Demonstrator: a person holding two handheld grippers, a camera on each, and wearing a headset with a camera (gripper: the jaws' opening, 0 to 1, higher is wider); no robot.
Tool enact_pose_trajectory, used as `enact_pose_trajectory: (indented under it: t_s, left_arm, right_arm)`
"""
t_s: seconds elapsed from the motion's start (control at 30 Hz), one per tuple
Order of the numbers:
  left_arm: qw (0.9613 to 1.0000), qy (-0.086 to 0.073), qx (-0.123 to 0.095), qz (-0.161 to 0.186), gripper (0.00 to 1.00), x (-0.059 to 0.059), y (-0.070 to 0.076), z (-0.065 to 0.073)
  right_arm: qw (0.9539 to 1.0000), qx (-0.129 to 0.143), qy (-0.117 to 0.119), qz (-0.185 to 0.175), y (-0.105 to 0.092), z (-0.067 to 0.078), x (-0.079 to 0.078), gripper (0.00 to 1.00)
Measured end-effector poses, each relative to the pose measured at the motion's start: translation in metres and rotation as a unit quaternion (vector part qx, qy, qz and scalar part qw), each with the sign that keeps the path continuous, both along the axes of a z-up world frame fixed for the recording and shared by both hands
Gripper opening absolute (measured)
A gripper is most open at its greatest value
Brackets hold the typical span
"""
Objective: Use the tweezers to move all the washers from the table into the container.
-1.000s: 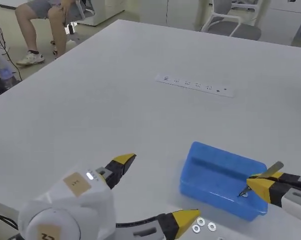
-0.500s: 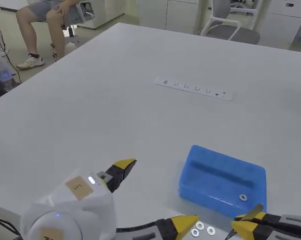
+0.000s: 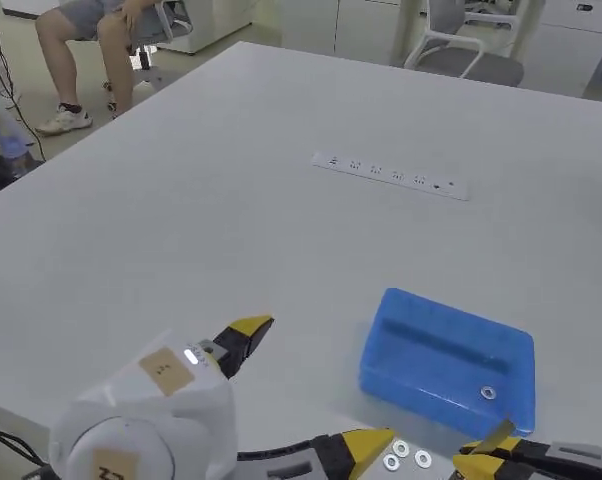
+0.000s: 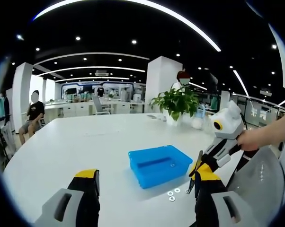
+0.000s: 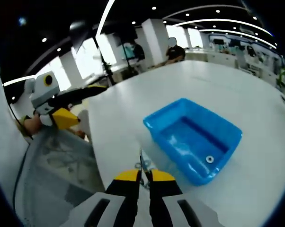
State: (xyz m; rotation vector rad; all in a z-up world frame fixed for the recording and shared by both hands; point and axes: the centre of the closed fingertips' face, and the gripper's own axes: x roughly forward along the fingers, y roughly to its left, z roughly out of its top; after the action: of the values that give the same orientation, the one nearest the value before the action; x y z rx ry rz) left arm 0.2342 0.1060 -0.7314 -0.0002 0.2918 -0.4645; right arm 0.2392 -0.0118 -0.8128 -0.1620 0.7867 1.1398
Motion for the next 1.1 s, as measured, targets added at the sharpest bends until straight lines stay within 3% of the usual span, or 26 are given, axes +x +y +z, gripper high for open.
enact_pose_trajectory:
  t_s: [0.2, 0.33, 0.4, 0.43, 0.53, 0.63, 0.7, 0.8, 1.1]
  left_arm:
    - [1.0, 0.001, 0.003, 0.0, 0.84, 0.0, 0.0, -0.001]
    - [1.0, 0.003, 0.008, 0.0, 0.83, 0.0, 0.001, -0.001]
    - [0.9999, 0.004, 0.011, 0.001, 0.83, 0.0, 0.001, -0.002]
    - [0.9999, 0.004, 0.013, 0.001, 0.83, 0.0, 0.002, -0.002]
    - [0.9999, 0.005, 0.014, 0.002, 0.82, 0.0, 0.002, -0.003]
    - [0.9999, 0.003, 0.013, 0.001, 0.82, 0.0, 0.002, -0.002]
    - [0.9999, 0.004, 0.013, 0.002, 0.82, 0.0, 0.003, -0.002]
    - [0.9999, 0.003, 0.012, 0.003, 0.82, 0.0, 0.003, -0.002]
    - [0.9999, 0.001, 0.013, 0.003, 0.82, 0.0, 0.003, -0.002]
  right_arm:
    - [0.9983, -0.018, -0.037, 0.041, 0.005, 0.001, -0.008, 0.04]
    - [0.9891, -0.053, -0.095, 0.1, 0.01, 0.001, -0.018, 0.04]
    - [0.9819, -0.07, -0.126, 0.123, 0.012, 0.0, -0.021, 0.03]
    - [0.9805, -0.073, -0.129, 0.128, 0.012, 0.0, -0.024, 0.03]
    - [0.9809, -0.072, -0.132, 0.124, 0.012, 0.0, -0.023, 0.03]
    - [0.986, -0.058, -0.119, 0.101, 0.011, 0.001, -0.019, 0.03]
    - [0.991, -0.043, -0.096, 0.083, 0.01, 0.001, -0.019, 0.03]
    - [0.9945, -0.018, -0.084, 0.06, 0.01, 0.012, -0.017, 0.03]
    - [0.9963, 0.009, -0.078, 0.035, 0.011, 0.043, -0.004, 0.03]
